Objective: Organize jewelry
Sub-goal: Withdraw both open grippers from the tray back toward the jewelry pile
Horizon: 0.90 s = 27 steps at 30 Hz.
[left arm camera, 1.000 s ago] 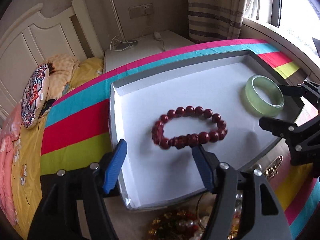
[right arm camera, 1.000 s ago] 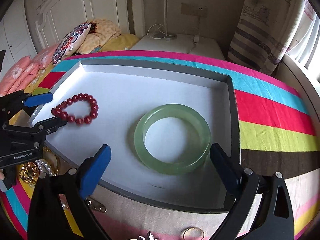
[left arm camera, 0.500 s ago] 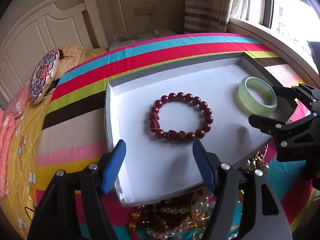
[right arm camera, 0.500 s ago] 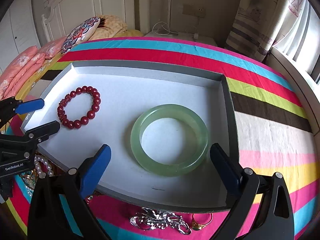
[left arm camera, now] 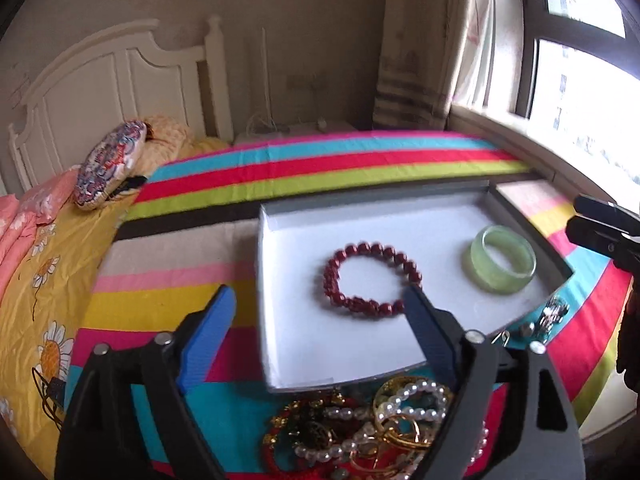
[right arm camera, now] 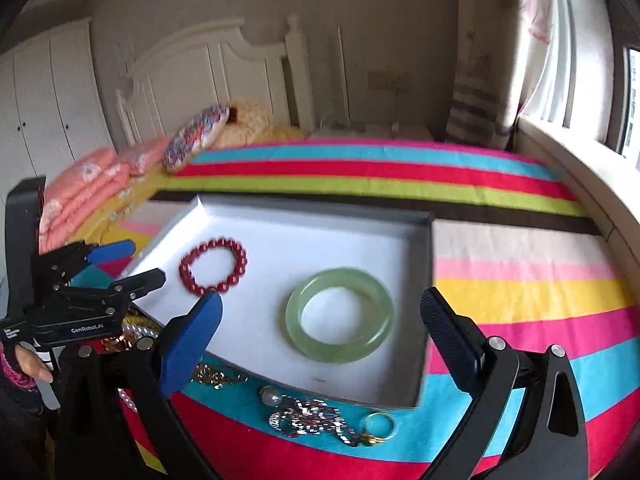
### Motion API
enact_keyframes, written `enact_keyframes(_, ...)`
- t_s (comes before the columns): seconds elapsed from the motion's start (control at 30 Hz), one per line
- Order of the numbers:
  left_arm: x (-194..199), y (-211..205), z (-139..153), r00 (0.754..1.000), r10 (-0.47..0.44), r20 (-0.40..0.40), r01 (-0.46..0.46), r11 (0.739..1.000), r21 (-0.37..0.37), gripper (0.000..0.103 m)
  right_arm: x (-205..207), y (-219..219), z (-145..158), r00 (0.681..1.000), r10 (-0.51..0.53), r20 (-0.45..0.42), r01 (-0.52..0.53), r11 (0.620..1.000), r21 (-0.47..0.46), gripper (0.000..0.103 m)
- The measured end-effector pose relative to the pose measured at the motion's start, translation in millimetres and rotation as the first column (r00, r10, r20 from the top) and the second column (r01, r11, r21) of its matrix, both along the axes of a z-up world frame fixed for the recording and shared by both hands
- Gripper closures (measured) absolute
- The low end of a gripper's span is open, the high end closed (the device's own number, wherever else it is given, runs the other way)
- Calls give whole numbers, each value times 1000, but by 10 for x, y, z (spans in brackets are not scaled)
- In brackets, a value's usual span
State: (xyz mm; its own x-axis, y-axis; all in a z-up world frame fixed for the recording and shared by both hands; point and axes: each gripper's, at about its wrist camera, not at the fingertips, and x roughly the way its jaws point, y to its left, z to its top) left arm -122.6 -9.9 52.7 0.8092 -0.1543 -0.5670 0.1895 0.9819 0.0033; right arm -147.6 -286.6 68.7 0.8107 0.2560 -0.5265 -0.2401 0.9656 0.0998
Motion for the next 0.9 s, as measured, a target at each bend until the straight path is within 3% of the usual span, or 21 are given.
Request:
enact_keyframes(0.03, -112, 96, 96, 998, 30, 51, -28, 999, -37, 2, -50, -152, 71, 999, -37, 27, 37, 999, -7, 7)
enact_keyframes(0.1, -329, 328, 223, 991, 65, 114, -50, 990, -130, 2, -122, -463, 120, 993, -108, 46, 109, 994, -23, 7)
enact_keyframes(0.13, -365, 435, 256, 990, 78, 114, -58, 984, -167, 2, -171, -599, 104, 991, -130, 39, 131, 991, -25, 9)
enact_keyframes(0.2, -446, 636, 219, 991, 107, 80, -86, 969, -233, 2, -207, -777, 8, 990, -142, -5, 142, 989, -30, 21)
enact_keyframes(0.27, -487, 810, 93, 991, 133, 17, -124, 957, -263, 2, -222, -857, -142, 993, -110, -51, 108, 994, -30, 25)
enact_keyframes(0.43, -652, 987, -253, 984, 161, -80, -177, 950, -259, 2, -346, -402, -473, 992, 49, -116, -60, 994, -90, 37)
enact_keyframes(0.57, -739, 854, -326, 986, 143, -85, -159, 961, -227, 2, -315, -21, -569, 980, 137, -146, -154, 981, -116, 42)
enact_keyframes(0.73, -787, 490, -321, 998, 51, -48, -56, 990, -128, 2, -169, 167, -637, 959, 181, -217, -210, 970, -123, 42)
enact_keyframes(0.87, -842, 283, -372, 998, -31, -46, 26, 995, -94, 2, -90, 266, -701, 948, 190, -255, -230, 963, -141, 42)
enact_keyframes(0.9, -853, 254, -387, 998, -40, -48, 36, 996, -87, 2, -96, 290, -705, 949, 191, -250, -234, 960, -155, 46)
